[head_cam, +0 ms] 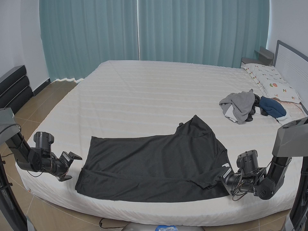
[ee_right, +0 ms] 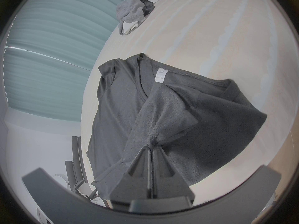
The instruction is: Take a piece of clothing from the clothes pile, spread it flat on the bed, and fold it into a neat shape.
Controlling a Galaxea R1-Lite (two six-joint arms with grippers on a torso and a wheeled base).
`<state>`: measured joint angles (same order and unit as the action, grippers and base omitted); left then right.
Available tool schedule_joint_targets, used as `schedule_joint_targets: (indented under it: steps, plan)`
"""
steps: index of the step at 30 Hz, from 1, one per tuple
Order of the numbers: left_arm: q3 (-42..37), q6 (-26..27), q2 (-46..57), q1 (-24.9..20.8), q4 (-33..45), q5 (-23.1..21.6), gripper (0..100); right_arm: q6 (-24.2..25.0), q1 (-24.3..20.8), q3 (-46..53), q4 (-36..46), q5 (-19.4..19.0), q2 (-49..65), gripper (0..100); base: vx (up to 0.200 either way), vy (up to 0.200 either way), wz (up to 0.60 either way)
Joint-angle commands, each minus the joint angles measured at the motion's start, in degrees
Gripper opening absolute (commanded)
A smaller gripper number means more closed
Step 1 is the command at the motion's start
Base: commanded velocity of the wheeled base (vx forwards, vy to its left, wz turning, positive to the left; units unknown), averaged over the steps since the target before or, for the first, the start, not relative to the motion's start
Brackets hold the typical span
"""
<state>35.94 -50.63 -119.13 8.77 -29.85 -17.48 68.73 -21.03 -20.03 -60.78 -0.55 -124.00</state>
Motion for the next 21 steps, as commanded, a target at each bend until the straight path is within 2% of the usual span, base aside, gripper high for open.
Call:
schedule_joint_targets:
  steps: [1,10,19,20,21]
  plan:
    - [-0.1,0.0,0.0,0.0,0.0,0.0,100,0.1,0.0,0.7,0.0,-0.1,1.9,0,0.0,0.0,0.0]
    - [-0.5,0.1,0.0,0.0,-0.2,0.0,100,0.0,-0.8,2.5,2.7,-0.3,7.7,0,0.0,0.0,0.0]
    - [-0.6,0.1,0.0,0.0,-0.2,0.0,100,0.3,-3.8,5.7,2.9,-0.4,5.4,0,0.0,0.0,0.0]
    - [-0.7,0.1,0.0,0.0,-0.2,0.0,100,0.3,-3.9,5.7,2.9,-0.3,5.1,100,0.0,0.0,0.0]
    - [-0.7,0.1,0.0,0.0,-0.2,0.0,100,0.2,-4.1,6.1,2.9,-0.3,4.8,100,0.0,0.0,0.0]
